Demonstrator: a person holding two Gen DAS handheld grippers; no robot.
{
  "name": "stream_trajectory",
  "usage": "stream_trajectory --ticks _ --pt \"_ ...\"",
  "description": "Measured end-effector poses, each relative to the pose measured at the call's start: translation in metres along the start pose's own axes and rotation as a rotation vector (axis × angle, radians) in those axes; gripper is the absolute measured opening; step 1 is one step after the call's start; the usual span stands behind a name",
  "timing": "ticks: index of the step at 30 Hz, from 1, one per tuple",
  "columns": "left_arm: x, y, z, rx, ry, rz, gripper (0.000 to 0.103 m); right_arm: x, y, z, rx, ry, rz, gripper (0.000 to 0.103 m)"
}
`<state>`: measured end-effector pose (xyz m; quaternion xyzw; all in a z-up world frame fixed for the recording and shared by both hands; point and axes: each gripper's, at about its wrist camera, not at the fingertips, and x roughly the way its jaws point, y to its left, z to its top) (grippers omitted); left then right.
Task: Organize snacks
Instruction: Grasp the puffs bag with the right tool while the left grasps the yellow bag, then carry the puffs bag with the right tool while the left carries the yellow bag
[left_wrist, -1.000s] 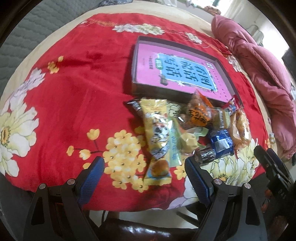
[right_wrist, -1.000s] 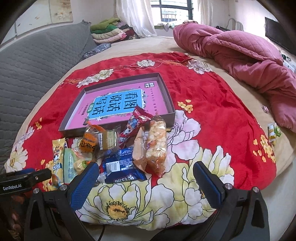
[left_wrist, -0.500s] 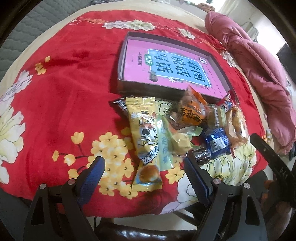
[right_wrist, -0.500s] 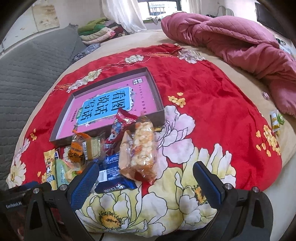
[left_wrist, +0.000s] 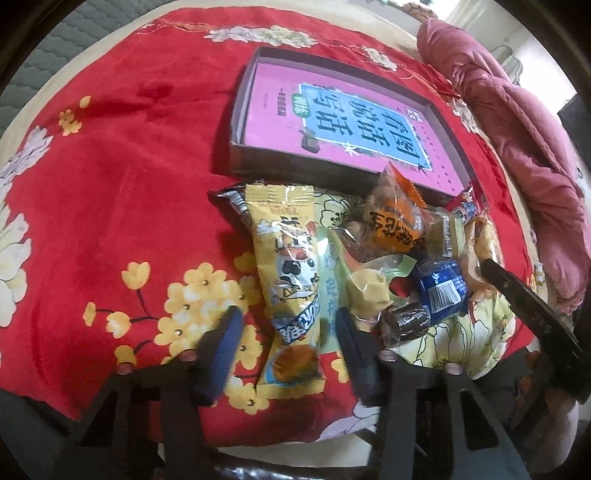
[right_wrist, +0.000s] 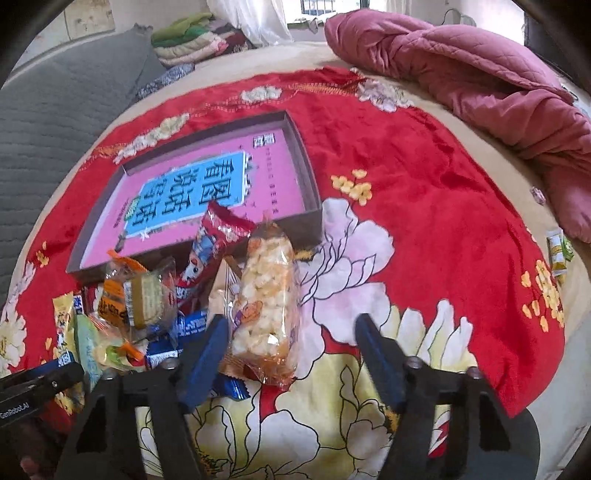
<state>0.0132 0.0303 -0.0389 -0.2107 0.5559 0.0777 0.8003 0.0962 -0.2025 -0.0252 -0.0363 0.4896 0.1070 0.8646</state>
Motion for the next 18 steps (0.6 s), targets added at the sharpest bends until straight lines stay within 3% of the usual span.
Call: stream_trajectory --ticks 4,8,18 --pt "0.005 0.001 0.000 -0.009 0.004 -0.001 0.041 0.006 0.001 0.001 -0.011 0.008 0.015 0.050" --pt "0.007 0.001 0.001 -0.007 0.003 -0.012 0.028 0.013 0.003 0.003 -0.028 0.020 0.035 0.032" --pt "0.001 0.006 -0.001 -0.007 -0.014 -0.062 0.021 0.007 -0.022 0.003 0.086 -0.011 0.149 0.031"
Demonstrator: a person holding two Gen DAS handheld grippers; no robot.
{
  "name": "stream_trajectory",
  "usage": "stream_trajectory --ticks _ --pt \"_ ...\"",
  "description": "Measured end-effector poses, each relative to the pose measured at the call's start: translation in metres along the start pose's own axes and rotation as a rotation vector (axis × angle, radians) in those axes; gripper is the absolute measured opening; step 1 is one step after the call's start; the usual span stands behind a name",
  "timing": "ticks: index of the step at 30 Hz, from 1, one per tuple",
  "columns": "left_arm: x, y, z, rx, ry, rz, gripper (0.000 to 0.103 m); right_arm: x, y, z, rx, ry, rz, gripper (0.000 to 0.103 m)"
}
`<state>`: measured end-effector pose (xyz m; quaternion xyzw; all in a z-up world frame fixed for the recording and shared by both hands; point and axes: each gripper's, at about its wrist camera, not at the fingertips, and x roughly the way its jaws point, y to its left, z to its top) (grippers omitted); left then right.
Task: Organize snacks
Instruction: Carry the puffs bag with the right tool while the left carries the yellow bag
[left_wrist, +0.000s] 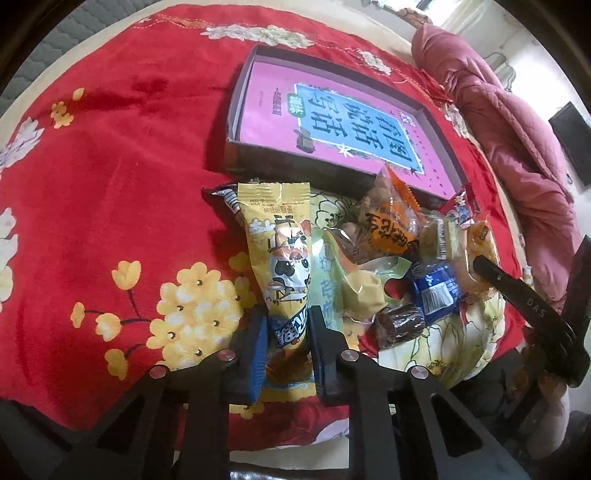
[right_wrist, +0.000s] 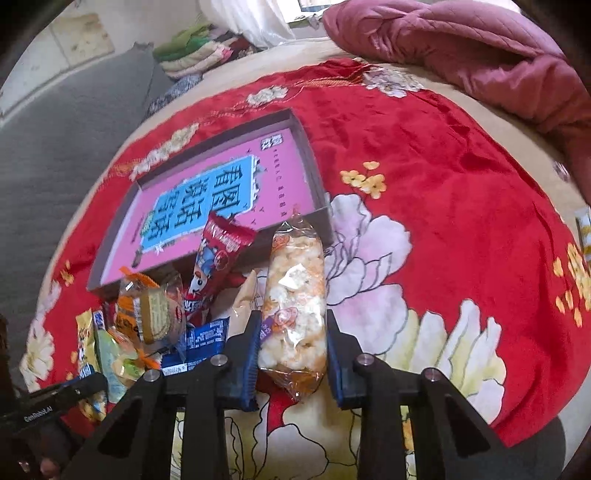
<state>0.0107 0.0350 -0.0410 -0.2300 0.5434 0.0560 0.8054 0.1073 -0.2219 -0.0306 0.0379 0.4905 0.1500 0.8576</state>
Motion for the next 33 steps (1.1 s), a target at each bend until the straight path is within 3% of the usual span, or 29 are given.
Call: stream_trajectory --ticks 6,16,33 --pt "-0.023 -0.005 -0.002 0.029 -0.055 -0.008 0.019 -0.020 -0.005 0.000 0.027 -0.067 0.018 0.031" --pt "-0.047 0.002 0.016 -0.004 -0.116 -0.047 0.019 -0.039 0.003 0.004 -0.006 -0.158 0.059 0.031" --pt "-0.041 -0.016 0.072 0.008 -0.179 -0.065 0.019 -0.035 0.013 0.037 -0.027 -0.280 0.068 0.031"
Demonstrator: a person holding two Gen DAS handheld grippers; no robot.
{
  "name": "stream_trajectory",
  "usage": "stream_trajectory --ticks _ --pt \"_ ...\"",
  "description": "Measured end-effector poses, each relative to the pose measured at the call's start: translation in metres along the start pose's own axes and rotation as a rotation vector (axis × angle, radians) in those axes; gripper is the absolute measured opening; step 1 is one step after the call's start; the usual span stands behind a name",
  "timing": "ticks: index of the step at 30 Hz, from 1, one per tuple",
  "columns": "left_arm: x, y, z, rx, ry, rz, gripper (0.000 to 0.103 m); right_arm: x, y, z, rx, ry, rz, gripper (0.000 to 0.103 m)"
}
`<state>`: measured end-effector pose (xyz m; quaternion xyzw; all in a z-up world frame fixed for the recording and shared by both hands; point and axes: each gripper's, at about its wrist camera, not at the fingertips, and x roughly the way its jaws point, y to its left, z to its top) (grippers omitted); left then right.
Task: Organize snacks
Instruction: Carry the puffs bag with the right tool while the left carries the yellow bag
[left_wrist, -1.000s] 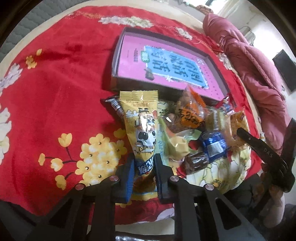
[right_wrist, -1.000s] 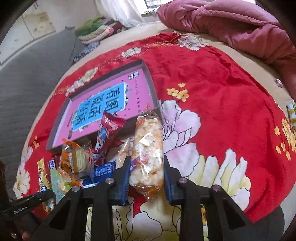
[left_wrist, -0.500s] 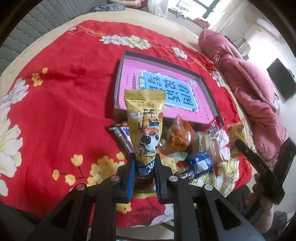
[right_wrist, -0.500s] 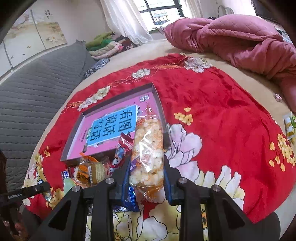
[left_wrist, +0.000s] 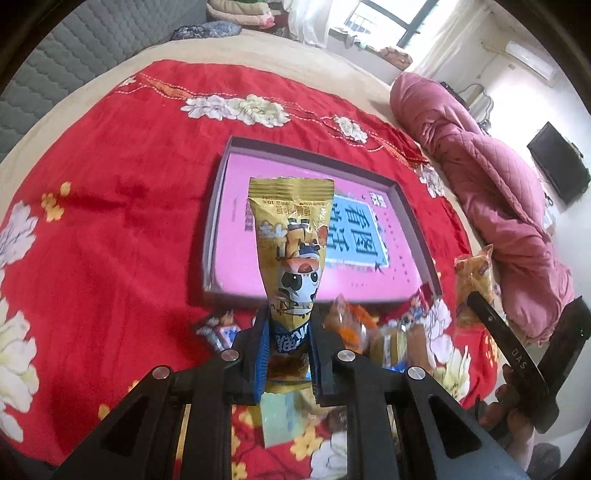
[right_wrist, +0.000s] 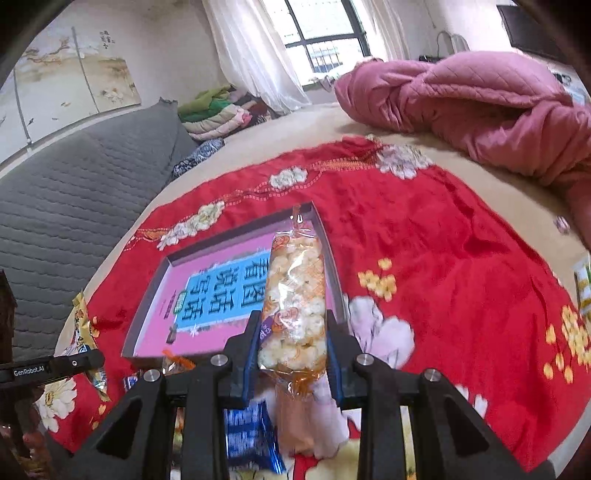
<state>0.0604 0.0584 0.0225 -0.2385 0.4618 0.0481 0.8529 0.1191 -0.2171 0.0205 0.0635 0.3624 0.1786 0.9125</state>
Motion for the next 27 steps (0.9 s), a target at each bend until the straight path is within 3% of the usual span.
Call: stream_trajectory --ticks 15,27 --pt "0.040 0.001 0.044 -0.027 0.006 0.033 0.019 0.045 -0.001 0.023 0.012 -0.004 0.011 0.031" --pt "0.076 0.003 0.054 -0.009 0.059 0.074 0.019 0.071 -0.002 0.022 0.003 0.030 0.023 0.031"
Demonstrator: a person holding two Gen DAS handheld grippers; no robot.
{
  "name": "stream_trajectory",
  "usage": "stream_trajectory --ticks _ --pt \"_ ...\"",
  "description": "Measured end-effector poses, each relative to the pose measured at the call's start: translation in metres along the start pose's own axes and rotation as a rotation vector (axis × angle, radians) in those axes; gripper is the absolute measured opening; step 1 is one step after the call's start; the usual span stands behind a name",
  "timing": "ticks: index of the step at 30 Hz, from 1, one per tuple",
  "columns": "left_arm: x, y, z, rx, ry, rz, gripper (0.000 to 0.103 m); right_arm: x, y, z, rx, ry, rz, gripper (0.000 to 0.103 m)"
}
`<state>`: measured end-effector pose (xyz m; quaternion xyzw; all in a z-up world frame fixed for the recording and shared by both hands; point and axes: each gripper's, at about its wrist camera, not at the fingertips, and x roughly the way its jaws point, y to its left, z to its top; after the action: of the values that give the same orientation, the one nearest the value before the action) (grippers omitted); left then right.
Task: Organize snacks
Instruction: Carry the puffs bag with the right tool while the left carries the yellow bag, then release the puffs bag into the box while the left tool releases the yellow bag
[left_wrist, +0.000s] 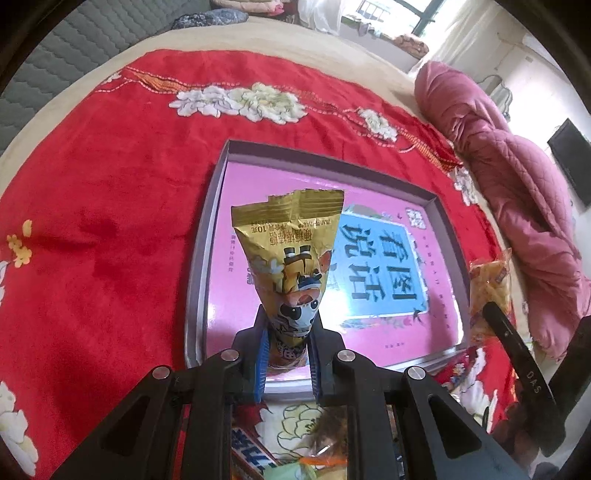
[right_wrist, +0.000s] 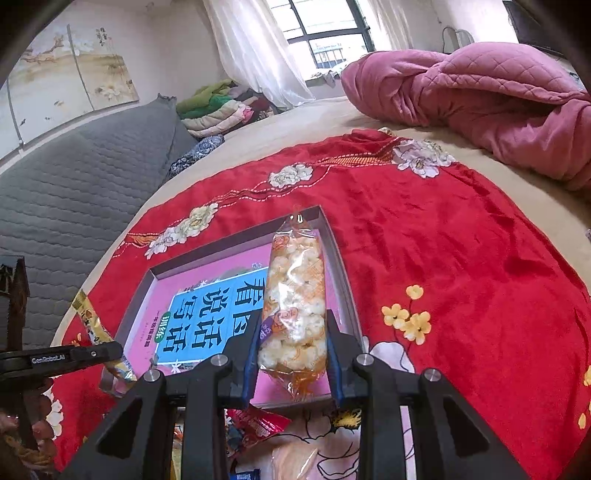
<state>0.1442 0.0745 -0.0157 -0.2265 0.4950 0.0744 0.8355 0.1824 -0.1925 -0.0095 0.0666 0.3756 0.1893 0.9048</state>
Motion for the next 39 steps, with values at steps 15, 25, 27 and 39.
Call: stream_trajectory --ticks 15,25,27,39 --pt "0.017 0.007 -0.006 -0.016 0.050 0.001 0.018 0.019 0.003 -0.014 -0.047 0.049 -0.078 0.031" --pt "0.018 0.005 -0.010 0.000 0.065 0.006 0.021 0.017 0.001 -0.015 -0.039 0.048 -0.091 0.031" --pt "0.018 0.006 -0.011 0.000 0.068 0.003 0.022 0.017 0.000 -0.015 -0.036 0.048 -0.091 0.031" --pt "0.005 0.015 -0.010 -0.033 0.049 -0.001 0.026 0.007 -0.004 -0.013 -0.024 0.022 -0.098 0.043"
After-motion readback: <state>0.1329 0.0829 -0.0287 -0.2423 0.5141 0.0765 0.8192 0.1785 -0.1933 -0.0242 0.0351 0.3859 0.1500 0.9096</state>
